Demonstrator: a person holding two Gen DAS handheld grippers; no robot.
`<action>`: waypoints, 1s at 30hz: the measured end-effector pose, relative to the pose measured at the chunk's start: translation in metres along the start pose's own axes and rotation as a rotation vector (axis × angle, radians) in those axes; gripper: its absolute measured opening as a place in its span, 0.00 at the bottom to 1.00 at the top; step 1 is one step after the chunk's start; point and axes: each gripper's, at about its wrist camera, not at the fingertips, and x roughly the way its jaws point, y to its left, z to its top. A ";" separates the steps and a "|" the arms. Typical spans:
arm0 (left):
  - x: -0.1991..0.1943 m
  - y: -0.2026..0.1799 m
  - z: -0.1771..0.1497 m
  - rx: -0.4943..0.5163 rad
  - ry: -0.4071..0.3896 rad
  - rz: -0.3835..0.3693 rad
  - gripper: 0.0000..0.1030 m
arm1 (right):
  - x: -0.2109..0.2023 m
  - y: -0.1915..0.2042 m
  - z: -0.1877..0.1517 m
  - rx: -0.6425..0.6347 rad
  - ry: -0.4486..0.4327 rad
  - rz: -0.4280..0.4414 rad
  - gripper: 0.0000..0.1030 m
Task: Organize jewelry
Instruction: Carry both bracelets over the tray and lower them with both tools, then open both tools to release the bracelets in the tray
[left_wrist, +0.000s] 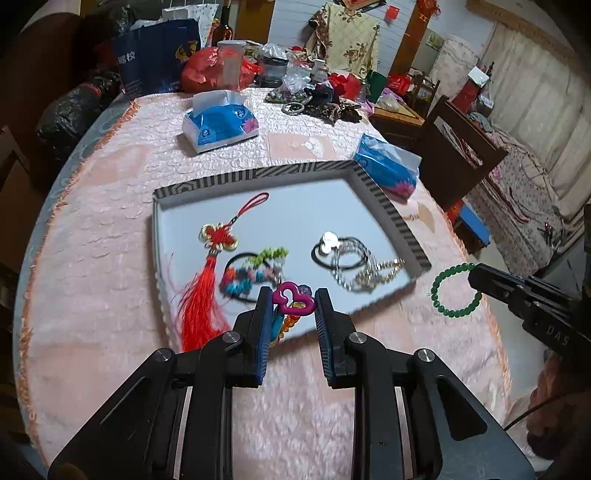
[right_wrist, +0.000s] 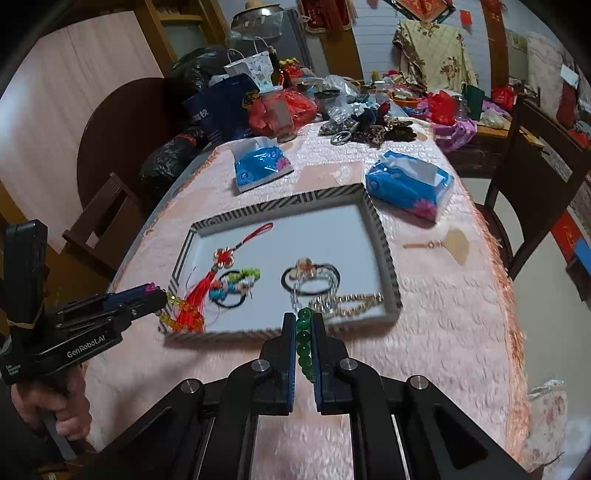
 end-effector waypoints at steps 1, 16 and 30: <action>0.005 0.000 0.004 -0.001 0.001 -0.002 0.21 | 0.004 0.000 0.005 -0.002 -0.002 0.001 0.06; 0.092 0.020 0.024 -0.037 0.079 0.018 0.21 | 0.095 0.004 0.036 0.008 0.081 0.090 0.06; 0.117 0.035 0.014 -0.035 0.122 0.050 0.43 | 0.131 -0.054 0.024 0.122 0.097 0.007 0.52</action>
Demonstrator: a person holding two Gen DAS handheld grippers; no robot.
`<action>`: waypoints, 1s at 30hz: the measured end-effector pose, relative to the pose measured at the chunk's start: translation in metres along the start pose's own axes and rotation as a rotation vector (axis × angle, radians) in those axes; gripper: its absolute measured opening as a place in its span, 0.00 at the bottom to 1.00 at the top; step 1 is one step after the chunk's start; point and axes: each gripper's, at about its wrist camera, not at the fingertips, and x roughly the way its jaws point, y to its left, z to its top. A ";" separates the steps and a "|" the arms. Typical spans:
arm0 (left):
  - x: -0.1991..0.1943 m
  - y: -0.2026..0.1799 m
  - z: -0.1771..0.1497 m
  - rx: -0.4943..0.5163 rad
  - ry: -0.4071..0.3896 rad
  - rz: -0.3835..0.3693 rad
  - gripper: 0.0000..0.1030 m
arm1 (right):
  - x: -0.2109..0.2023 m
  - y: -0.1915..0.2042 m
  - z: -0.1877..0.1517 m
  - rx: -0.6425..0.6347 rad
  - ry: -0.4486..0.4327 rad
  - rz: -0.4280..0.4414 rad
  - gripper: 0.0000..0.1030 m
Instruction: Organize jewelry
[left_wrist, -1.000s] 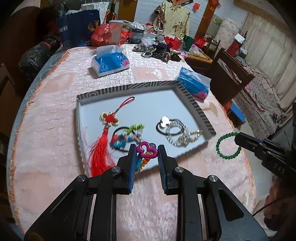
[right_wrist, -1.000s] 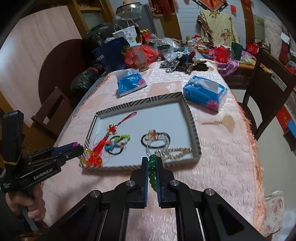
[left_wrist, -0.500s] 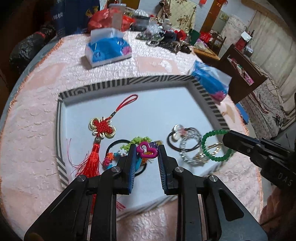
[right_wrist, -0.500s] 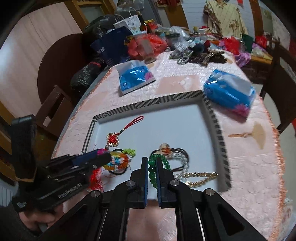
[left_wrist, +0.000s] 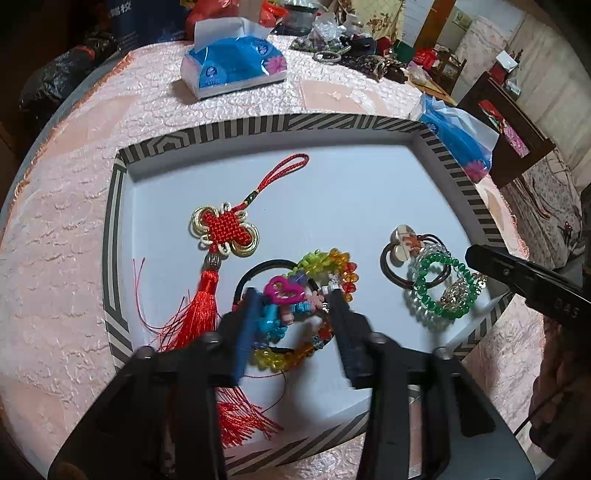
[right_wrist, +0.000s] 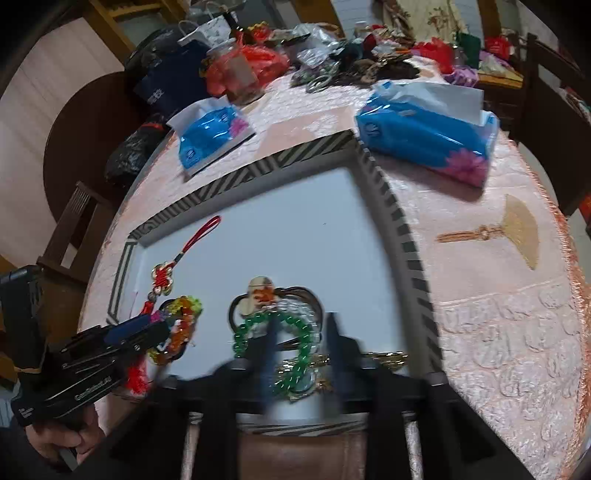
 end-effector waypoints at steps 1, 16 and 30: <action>-0.002 0.000 0.000 0.002 -0.010 0.003 0.45 | -0.004 -0.001 -0.002 -0.004 -0.027 -0.005 0.65; -0.110 -0.022 -0.033 0.176 -0.249 0.289 0.77 | -0.092 0.037 -0.037 -0.178 -0.158 -0.315 0.86; -0.158 -0.036 -0.075 0.032 -0.187 0.080 1.00 | -0.147 0.054 -0.098 -0.041 -0.121 -0.192 0.87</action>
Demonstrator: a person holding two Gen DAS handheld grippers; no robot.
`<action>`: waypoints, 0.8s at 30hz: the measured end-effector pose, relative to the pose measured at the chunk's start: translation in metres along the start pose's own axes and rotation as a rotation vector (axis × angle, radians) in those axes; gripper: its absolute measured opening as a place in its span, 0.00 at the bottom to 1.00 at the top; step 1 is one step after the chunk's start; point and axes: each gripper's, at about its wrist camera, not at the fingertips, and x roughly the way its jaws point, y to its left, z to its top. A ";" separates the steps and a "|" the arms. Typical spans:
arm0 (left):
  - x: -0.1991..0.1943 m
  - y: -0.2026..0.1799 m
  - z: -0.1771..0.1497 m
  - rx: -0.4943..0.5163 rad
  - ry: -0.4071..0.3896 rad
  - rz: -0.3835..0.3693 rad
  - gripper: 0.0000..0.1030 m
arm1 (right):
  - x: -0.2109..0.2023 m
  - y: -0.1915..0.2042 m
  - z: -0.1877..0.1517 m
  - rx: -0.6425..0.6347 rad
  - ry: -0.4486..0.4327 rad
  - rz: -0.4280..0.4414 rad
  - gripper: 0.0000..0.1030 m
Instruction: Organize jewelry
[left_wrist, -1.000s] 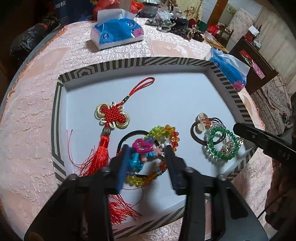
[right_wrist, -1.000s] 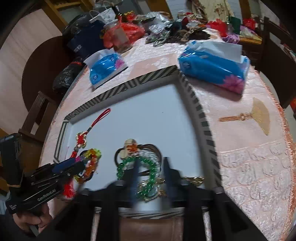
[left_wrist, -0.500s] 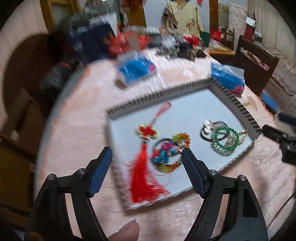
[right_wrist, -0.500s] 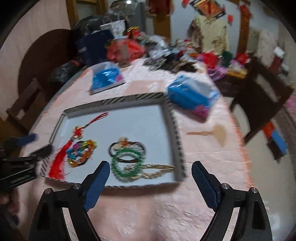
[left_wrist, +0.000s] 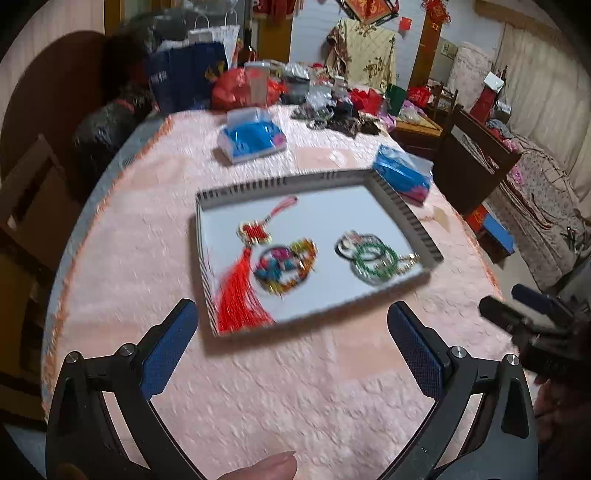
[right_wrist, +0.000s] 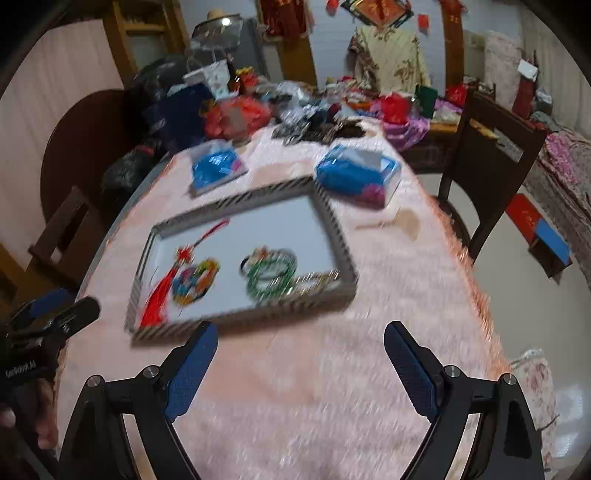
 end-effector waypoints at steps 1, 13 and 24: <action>-0.002 -0.004 -0.002 0.007 0.019 0.004 1.00 | -0.001 0.005 -0.003 -0.006 0.022 -0.004 0.87; -0.045 -0.018 -0.023 0.013 0.023 0.051 1.00 | -0.036 0.037 -0.036 -0.075 0.035 -0.020 0.87; -0.063 -0.014 -0.028 0.015 -0.009 0.051 0.99 | -0.058 0.048 -0.045 -0.078 -0.002 0.005 0.87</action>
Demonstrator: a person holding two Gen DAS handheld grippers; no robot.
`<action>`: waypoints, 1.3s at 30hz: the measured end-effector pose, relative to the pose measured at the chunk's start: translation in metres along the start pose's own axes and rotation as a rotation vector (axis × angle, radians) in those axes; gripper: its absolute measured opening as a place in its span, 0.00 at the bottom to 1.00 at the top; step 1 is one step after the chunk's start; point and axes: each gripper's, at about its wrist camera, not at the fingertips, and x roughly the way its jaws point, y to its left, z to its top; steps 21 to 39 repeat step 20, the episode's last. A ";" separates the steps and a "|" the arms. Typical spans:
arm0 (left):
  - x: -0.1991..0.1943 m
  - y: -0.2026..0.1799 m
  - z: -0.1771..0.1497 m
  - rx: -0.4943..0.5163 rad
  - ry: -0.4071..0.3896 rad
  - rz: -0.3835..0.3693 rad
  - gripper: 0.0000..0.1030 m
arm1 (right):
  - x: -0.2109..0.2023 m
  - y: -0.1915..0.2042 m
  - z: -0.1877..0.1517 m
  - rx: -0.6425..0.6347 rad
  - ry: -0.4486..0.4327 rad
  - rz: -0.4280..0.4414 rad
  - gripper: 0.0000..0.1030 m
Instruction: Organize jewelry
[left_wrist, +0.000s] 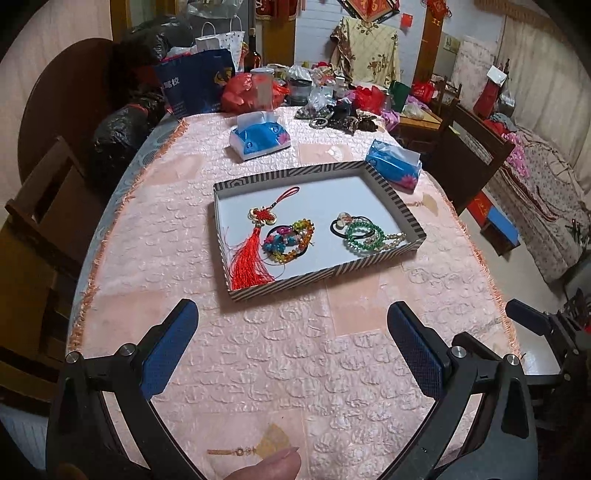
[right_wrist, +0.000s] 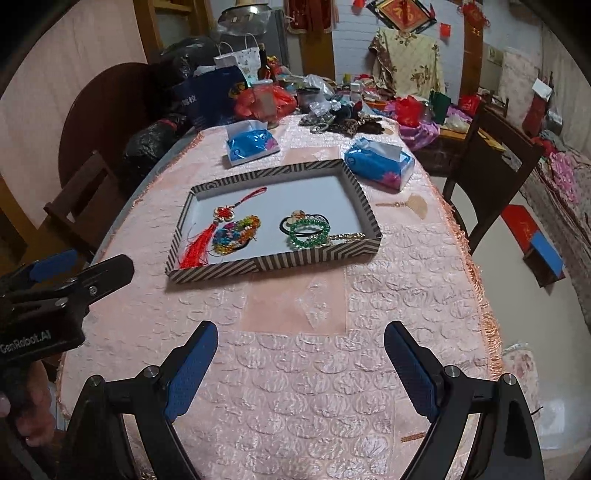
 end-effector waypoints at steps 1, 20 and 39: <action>0.000 0.000 0.000 0.000 0.002 0.001 1.00 | -0.002 0.000 0.000 0.005 -0.005 0.002 0.87; -0.005 0.000 -0.008 -0.044 0.001 -0.016 1.00 | -0.005 -0.002 -0.001 -0.002 0.057 -0.070 0.87; -0.005 0.000 -0.008 -0.044 0.001 -0.016 1.00 | -0.005 -0.002 -0.001 -0.002 0.057 -0.070 0.87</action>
